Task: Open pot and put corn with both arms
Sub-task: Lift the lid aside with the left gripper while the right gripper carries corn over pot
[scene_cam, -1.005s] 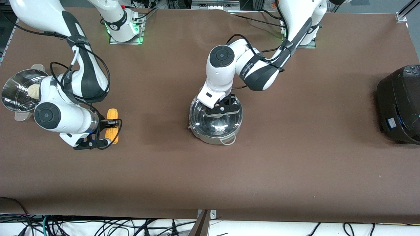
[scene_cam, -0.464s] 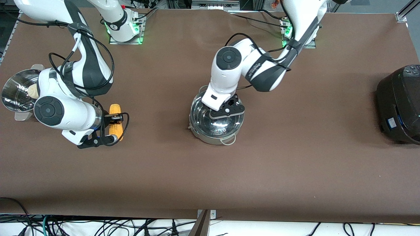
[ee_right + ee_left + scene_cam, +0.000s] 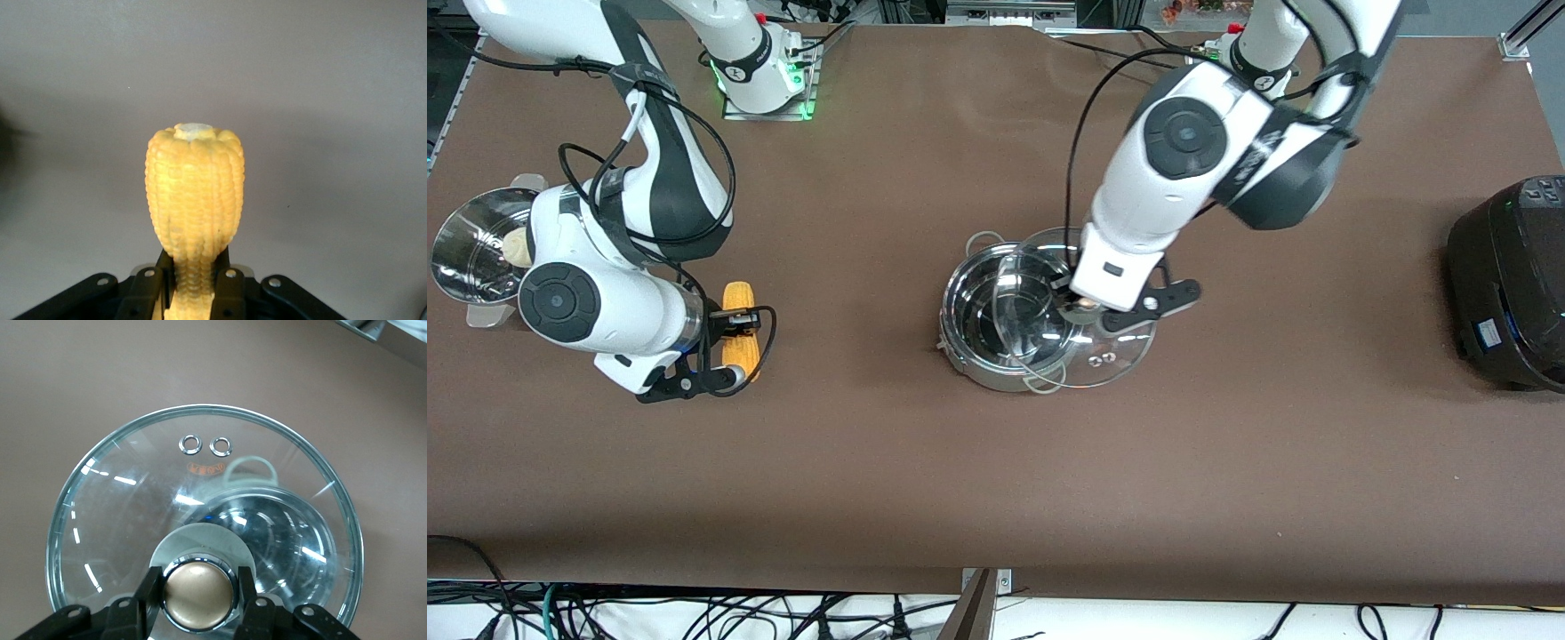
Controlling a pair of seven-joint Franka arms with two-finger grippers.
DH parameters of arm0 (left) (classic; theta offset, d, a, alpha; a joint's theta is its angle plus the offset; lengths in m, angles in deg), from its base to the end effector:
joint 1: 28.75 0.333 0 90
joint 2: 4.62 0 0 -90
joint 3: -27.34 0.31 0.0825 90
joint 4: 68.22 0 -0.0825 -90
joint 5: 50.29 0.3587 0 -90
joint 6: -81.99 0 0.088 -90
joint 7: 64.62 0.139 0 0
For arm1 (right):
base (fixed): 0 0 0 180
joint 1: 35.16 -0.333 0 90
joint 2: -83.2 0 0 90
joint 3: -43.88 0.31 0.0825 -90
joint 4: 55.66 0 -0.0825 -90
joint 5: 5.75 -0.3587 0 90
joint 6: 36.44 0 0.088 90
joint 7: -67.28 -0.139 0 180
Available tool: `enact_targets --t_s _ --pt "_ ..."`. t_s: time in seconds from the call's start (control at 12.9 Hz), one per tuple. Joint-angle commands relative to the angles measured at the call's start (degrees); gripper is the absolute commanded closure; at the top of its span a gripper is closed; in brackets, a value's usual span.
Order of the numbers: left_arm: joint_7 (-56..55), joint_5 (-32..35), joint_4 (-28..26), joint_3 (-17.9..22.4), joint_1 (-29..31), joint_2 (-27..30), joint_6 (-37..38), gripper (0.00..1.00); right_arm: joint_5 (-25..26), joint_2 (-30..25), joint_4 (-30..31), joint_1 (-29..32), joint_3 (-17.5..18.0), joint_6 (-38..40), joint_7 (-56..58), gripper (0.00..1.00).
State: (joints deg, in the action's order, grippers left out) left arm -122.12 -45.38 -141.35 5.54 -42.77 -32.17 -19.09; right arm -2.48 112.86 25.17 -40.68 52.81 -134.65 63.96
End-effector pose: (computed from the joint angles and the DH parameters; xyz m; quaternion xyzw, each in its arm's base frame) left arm 0.5764 -0.3426 0.4626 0.9783 0.2016 -0.0182 0.0444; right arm 0.6312 0.1395 0.3617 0.9897 0.0974 -0.1044 0.0046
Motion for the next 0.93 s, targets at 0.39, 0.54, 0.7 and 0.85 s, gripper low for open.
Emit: enact_targets --t_s 0.39,0.54,0.7,0.85 --pt "34.7 0.0 2.4 0.1 9.5 2.8 6.2 0.82 0.1 -1.0 -1.7 -5.6 1.2 3.1 -11.9 0.96" --pt "45.1 0.0 2.2 -0.2 14.3 3.1 6.7 0.83 0.1 -1.6 -1.9 -9.8 1.2 3.1 -17.6 0.96" --pt "50.7 0.1 -0.3 0.1 17.2 2.7 6.6 0.83 -0.1 -1.5 -3.7 -13.8 1.5 3.4 -23.6 0.96" --pt "61.4 0.8 -2.9 0.3 19.5 2.2 5.9 0.87 -0.4 -1.0 -4.6 -18.0 2.1 2.6 -31.9 0.96"
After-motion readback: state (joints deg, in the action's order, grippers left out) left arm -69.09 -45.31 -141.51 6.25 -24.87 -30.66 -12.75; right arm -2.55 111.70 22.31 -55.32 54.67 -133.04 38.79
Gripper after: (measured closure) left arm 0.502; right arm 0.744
